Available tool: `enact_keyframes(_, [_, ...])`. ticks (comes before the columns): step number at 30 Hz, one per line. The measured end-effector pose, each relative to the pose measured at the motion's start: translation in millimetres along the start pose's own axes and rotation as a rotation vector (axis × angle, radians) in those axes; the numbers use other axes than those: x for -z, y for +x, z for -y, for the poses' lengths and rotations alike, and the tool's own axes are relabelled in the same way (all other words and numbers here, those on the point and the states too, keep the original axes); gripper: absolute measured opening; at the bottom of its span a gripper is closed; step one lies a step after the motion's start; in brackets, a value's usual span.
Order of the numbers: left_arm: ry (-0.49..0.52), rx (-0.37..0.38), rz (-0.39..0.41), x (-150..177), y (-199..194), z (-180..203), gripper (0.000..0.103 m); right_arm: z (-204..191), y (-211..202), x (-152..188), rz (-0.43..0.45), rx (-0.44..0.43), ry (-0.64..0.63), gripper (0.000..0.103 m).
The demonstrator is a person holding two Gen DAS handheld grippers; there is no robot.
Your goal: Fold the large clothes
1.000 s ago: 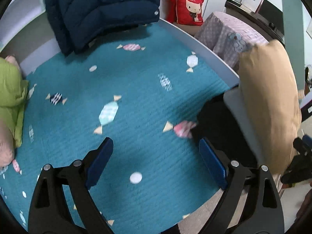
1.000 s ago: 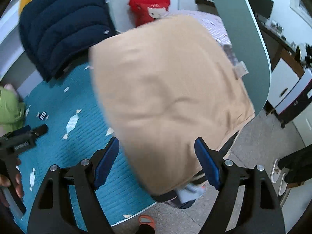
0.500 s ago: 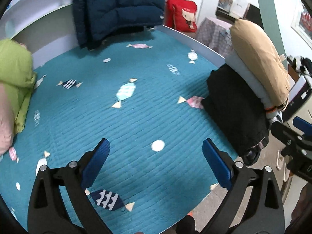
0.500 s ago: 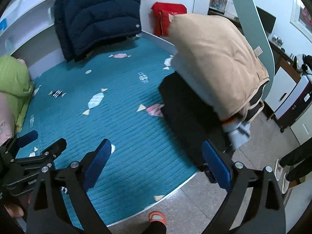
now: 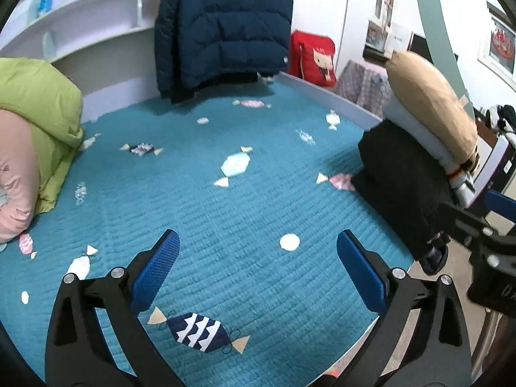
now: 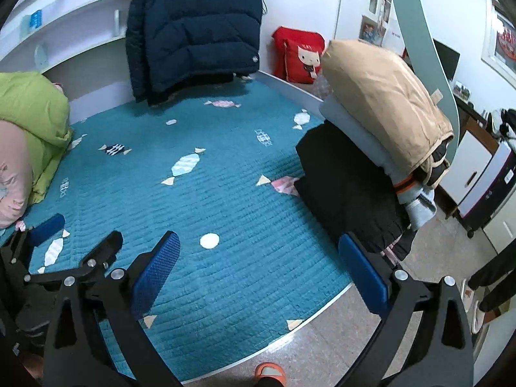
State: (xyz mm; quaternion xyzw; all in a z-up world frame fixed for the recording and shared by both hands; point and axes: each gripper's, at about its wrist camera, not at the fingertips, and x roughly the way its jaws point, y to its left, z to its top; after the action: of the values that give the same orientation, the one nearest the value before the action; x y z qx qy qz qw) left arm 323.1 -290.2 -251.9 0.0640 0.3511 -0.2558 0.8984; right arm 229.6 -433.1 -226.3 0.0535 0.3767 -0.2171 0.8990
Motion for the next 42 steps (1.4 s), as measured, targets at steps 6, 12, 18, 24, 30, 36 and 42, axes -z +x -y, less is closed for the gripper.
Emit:
enact_keyframes(6, [-0.021,-0.042,0.070,5.6,-47.7,2.4,0.098,4.1,-41.3,10.4,0.082,-0.011,-0.005,0.095])
enact_keyframes(12, [-0.012,-0.084,0.121,17.5,-111.7,17.4,0.098,12.6,-97.6,26.0,0.125,-0.050,0.007,0.095])
enact_keyframes(18, [0.031,-0.129,0.178,30.1,-178.1,37.1,0.098,18.6,-153.6,37.1,0.185,-0.105,0.017,0.095])
enact_keyframes(24, [0.060,-0.167,0.232,46.4,-235.3,49.5,0.098,15.8,-203.0,51.1,0.234,-0.140,-0.007,0.095])
enact_keyframes(30, [0.022,-0.181,0.274,61.7,-282.3,42.5,0.098,10.4,-240.8,64.9,0.275,-0.165,-0.024,0.095])
enact_keyframes(36, [0.008,-0.209,0.308,70.4,-315.6,36.5,0.098,4.5,-267.7,71.2,0.310,-0.198,-0.034,0.095])
enact_keyframes(42, [-0.006,-0.207,0.337,76.0,-342.5,32.0,0.098,2.9,-291.4,75.3,0.345,-0.201,-0.040,0.095])
